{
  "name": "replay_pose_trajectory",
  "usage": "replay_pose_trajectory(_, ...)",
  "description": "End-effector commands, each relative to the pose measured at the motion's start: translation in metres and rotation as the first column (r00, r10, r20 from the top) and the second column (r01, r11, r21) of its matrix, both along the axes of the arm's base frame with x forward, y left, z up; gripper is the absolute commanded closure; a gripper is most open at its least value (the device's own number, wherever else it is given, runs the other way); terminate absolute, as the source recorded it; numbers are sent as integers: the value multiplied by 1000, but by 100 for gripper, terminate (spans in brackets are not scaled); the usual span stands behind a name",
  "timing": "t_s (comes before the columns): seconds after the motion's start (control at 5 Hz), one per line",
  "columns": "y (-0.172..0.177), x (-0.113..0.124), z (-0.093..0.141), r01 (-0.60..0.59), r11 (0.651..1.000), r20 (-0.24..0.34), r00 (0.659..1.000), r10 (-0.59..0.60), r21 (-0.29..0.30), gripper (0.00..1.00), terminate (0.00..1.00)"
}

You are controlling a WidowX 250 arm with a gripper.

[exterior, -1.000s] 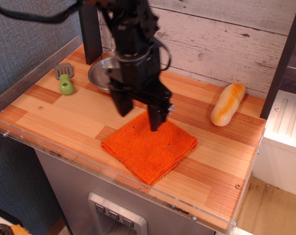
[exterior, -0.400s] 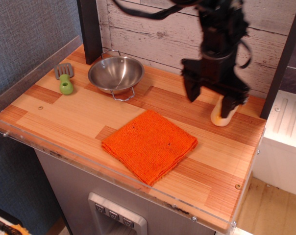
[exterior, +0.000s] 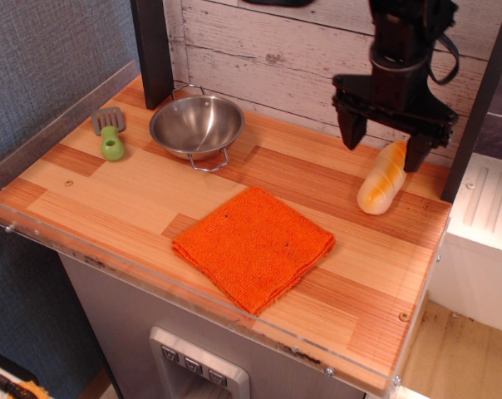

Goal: Hold the hotdog from top right of the table and place it on top of orange cloth, which is in center of the table.

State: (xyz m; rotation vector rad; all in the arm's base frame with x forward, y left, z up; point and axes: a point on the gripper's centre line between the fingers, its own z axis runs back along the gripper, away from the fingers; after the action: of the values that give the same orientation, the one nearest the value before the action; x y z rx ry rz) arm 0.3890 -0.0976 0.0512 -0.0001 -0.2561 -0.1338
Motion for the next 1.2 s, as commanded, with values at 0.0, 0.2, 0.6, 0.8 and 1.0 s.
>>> replay_pose_trajectory(0.0, -11, 14, -24, -17, 1000, -91, 996, 15, -21, 0, 0)
replay_pose_trajectory(0.2, -16, 10, -41, 0, 1000, -139, 990, -2, -13, 0, 0)
replay_pose_trajectory(0.6, -19, 4, 4, 77, 996, -5, 997, -77, -40, 100, 0)
replay_pose_trajectory(0.8, 3, -16, 43, 90, 992, 95, 992, -82, -89, 100, 0)
replay_pose_trajectory(1.0, 34, -54, 38, 70, 995, 43, 997, -66, -76, 100, 0)
